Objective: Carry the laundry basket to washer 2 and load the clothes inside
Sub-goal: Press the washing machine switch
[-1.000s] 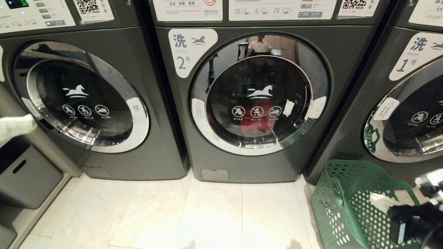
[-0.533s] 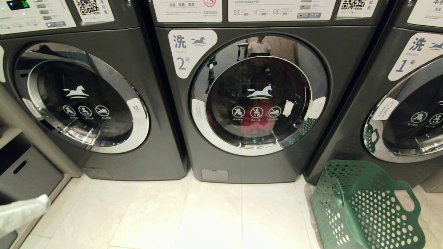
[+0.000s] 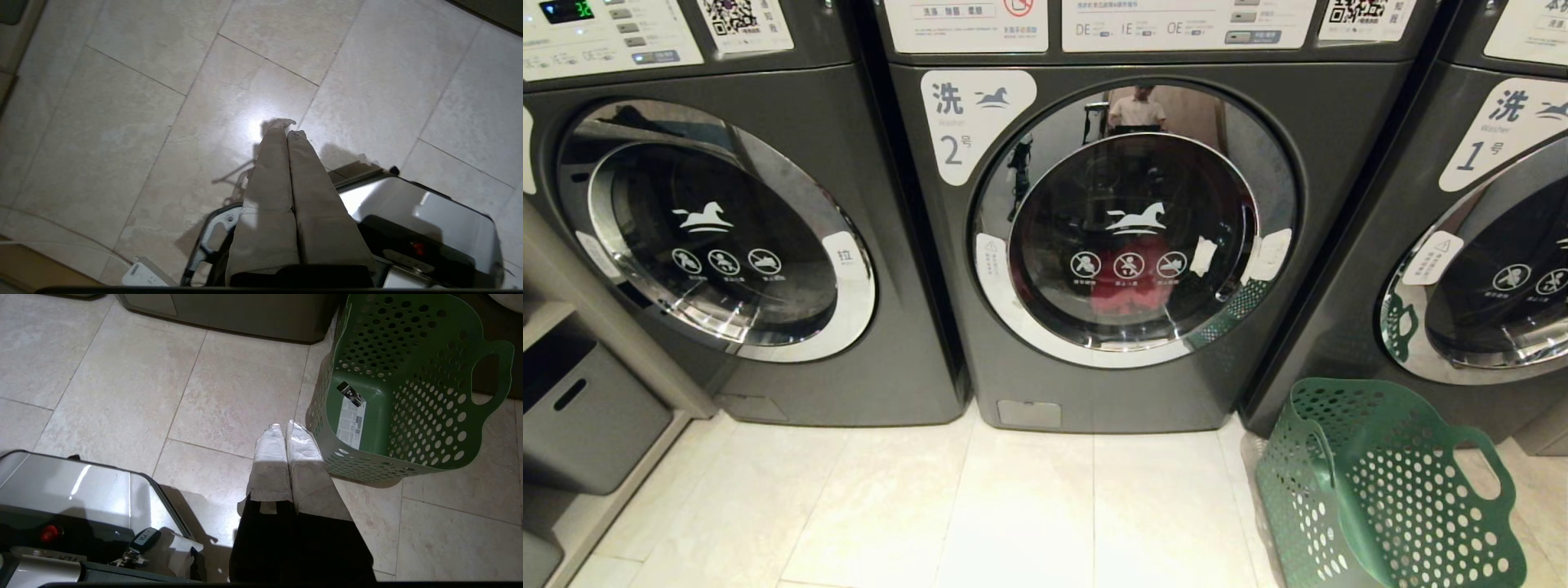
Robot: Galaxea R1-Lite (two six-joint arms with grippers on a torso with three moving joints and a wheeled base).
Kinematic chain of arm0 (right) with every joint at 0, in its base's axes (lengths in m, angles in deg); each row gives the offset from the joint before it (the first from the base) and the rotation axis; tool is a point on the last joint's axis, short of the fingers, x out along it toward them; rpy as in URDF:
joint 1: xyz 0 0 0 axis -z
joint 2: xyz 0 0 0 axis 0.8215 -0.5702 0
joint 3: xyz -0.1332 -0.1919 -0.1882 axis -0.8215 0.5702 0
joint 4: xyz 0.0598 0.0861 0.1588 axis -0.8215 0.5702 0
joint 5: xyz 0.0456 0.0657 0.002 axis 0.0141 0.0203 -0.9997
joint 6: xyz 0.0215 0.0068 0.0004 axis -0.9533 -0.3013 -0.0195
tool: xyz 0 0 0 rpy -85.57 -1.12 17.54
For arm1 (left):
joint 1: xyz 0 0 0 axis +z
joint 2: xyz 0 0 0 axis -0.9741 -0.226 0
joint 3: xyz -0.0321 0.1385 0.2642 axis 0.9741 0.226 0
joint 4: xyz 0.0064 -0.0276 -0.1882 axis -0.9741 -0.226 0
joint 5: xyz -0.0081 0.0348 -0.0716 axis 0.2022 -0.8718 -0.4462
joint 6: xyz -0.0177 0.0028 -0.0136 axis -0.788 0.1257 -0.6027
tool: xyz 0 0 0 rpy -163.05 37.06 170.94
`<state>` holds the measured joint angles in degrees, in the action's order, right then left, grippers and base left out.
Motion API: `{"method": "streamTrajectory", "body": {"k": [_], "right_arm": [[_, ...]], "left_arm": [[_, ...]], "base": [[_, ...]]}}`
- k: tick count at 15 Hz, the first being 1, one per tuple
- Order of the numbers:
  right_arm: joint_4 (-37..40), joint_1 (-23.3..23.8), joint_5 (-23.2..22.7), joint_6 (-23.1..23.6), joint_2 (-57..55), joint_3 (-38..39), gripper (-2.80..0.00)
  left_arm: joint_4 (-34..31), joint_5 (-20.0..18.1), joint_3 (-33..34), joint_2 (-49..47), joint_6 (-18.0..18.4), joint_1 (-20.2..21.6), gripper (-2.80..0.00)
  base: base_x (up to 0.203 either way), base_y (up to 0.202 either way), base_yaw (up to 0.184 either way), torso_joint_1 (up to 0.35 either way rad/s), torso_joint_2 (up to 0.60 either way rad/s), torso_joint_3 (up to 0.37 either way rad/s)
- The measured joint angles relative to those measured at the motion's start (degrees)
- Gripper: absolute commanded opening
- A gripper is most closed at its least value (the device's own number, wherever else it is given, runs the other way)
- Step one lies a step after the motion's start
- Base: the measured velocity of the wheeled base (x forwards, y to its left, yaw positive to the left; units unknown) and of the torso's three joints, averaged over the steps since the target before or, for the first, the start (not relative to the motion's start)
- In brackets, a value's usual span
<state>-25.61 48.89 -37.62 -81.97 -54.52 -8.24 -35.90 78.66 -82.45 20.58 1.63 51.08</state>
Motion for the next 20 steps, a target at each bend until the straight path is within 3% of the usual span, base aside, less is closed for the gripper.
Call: {"method": "streamTrajectory", "body": {"k": [3,5,7,8,10,13,15,16,18,20], "right_arm": [[0.2,0.0,-0.8,-0.1,0.2,0.0,-2.80],[0.2,-0.1,-0.9,-0.1,0.2,-0.1,-2.80],[0.2,-0.1,-0.9,-0.1,0.2,-0.1,-2.80],[0.2,-0.1,-0.9,-0.1,0.2,-0.1,-2.80],[0.2,-0.1,-0.9,-0.1,0.2,-0.1,-2.80],[0.3,-0.1,-0.8,-0.4,0.2,-0.1,-2.80],[0.3,-0.1,-0.5,-1.4,0.2,-0.1,-2.80],[0.3,-0.1,-0.4,-1.8,0.2,-0.1,-2.80],[0.3,-0.1,-0.3,-2.0,0.2,-0.1,-2.80],[0.3,-0.1,-0.3,-1.9,0.1,-0.1,-2.80]], "left_arm": [[-9.4,6.4,1.5,8.1,0.0,4.2,-2.80],[-16.0,6.7,1.5,14.4,2.4,8.7,-2.80],[-16.4,4.5,2.3,19.9,8.1,11.7,-2.80],[-12.9,1.7,3.6,21.7,10.4,12.5,-2.80],[0.2,-6.6,9.2,23.7,14.7,13.3,-2.80],[22.9,-23.5,24.7,24.8,25.3,13.6,-2.80],[34.4,-33.2,32.1,24.2,32.6,13.1,-2.80],[37.8,-34.3,33.3,23.6,35.0,13.0,-2.80],[37.9,-29.7,34.3,23.1,38.0,15.1,-2.80],[37.1,-30.0,34.5,23.4,41.4,23.1,-2.80]], "base": [[0.000,0.000,0.000,0.000,0.00,0.000],[0.000,0.000,0.000,0.000,0.00,0.000],[0.000,0.000,0.000,0.000,0.00,0.000],[0.000,0.000,0.000,0.000,0.00,0.000],[0.000,0.000,0.000,0.000,0.00,0.000],[0.000,0.000,0.000,0.000,0.00,0.000],[0.000,0.000,0.000,0.000,0.00,0.000],[0.000,0.000,0.000,0.000,0.00,0.000],[0.000,0.000,0.000,0.000,0.00,0.000],[0.000,0.000,0.000,0.000,0.00,0.000]]}}
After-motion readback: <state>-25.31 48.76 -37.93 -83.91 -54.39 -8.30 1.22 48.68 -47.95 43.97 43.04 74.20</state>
